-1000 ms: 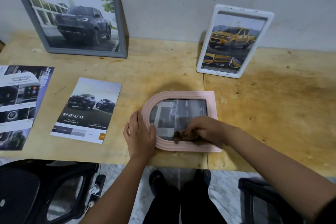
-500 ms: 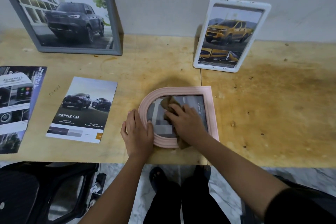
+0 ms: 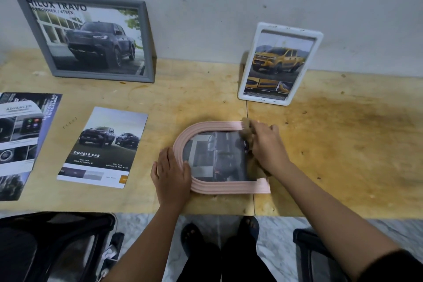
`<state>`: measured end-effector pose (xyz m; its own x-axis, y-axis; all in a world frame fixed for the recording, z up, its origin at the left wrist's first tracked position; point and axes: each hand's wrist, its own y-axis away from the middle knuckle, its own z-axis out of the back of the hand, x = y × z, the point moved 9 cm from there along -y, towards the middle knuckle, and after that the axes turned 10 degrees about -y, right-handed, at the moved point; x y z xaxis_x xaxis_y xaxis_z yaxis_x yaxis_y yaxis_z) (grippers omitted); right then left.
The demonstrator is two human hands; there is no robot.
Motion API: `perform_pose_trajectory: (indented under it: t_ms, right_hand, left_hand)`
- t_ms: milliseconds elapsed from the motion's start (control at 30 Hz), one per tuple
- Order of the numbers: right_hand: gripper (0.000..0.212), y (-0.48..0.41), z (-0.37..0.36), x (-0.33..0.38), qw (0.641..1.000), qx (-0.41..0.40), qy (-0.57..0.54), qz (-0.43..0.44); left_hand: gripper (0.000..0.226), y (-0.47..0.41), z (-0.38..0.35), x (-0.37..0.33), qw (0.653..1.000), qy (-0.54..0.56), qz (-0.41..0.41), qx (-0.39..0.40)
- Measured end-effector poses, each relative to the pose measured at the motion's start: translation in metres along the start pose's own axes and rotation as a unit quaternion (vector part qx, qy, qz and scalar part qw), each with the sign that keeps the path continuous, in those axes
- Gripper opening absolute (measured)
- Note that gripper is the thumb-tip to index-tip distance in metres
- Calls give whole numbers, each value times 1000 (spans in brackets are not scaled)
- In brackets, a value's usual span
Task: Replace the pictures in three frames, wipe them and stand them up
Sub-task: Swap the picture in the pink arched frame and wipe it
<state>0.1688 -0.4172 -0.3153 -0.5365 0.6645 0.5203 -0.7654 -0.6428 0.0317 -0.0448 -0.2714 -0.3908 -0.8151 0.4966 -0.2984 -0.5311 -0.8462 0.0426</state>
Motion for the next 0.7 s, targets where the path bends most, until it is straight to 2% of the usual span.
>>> perform_pose_trajectory:
  t_ms: [67, 100, 167, 233, 333, 500, 533, 600, 667, 700]
  right_hand:
    - [38, 18, -31, 14, 997, 62, 34, 25]
    - [40, 27, -45, 17, 997, 66, 28, 26]
    - [53, 41, -66, 20, 996, 77, -39, -8]
    - [52, 55, -81, 31, 993, 106, -50, -7]
    - [42, 63, -87, 43, 990, 126, -50, 37]
    - [32, 65, -82, 55, 952, 257, -62, 152]
    - [32, 61, -74, 55, 952, 254, -80, 150]
    - [32, 48, -40, 45, 978, 140, -131, 84]
    - [31, 42, -22, 17, 995, 11, -95, -17]
    - [30, 44, -31, 11, 997, 10, -57, -47]
  left_hand:
    - [60, 0, 1, -1, 1000, 0, -1, -5]
    - [62, 0, 1, -1, 1000, 0, -2, -6]
    - [64, 0, 1, -2, 1000, -2, -4, -8]
    - [63, 0, -1, -1, 1000, -3, -5, -6]
    - [60, 0, -1, -1, 1000, -1, -6, -3]
    - [57, 1, 0, -1, 1000, 7, -11, -5]
    - [56, 1, 1, -1, 1000, 9, -11, -6]
    - [56, 1, 1, -1, 1000, 10, -11, -8]
    - [56, 1, 2, -1, 1000, 13, -9, -9]
    - [56, 1, 2, -1, 1000, 13, -10, -9]
